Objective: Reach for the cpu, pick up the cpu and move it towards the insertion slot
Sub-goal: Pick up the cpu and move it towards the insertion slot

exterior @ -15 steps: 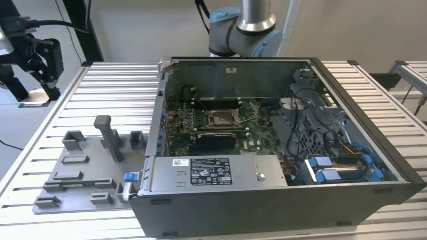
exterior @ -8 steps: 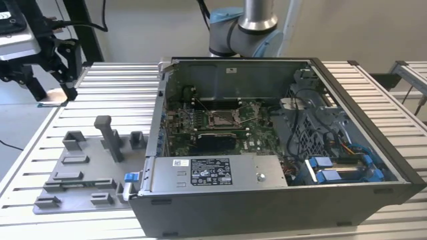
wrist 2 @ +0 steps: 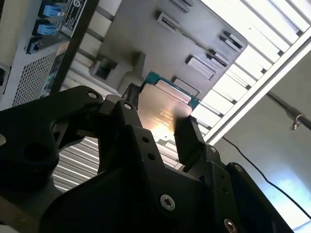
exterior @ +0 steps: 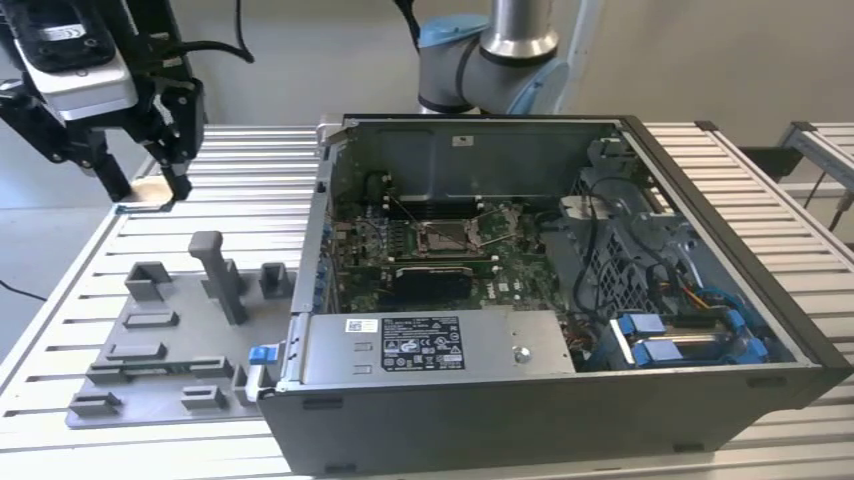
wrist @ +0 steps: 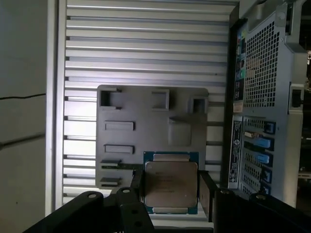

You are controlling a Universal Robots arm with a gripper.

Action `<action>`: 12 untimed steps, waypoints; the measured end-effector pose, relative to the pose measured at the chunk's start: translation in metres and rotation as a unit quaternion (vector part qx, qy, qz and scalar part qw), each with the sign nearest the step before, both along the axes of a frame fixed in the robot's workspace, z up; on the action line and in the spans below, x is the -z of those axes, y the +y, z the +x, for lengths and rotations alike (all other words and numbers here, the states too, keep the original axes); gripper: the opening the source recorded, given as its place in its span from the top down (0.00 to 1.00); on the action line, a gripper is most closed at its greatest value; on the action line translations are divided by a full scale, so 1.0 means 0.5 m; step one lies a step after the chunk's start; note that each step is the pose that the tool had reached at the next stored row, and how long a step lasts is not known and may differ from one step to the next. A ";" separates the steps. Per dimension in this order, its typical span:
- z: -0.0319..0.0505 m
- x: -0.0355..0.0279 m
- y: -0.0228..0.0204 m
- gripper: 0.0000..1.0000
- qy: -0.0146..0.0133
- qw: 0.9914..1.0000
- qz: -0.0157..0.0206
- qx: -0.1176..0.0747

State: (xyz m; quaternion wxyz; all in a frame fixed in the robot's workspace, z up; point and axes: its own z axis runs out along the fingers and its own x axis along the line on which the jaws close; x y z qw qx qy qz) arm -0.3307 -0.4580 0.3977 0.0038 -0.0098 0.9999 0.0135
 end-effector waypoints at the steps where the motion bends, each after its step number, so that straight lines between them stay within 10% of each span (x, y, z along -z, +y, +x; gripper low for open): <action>1: 0.008 0.000 0.0000 1.00 0.000 1.000 0.000 0.000; 12: 0.087 0.000 0.0000 1.00 0.000 1.000 0.000 0.000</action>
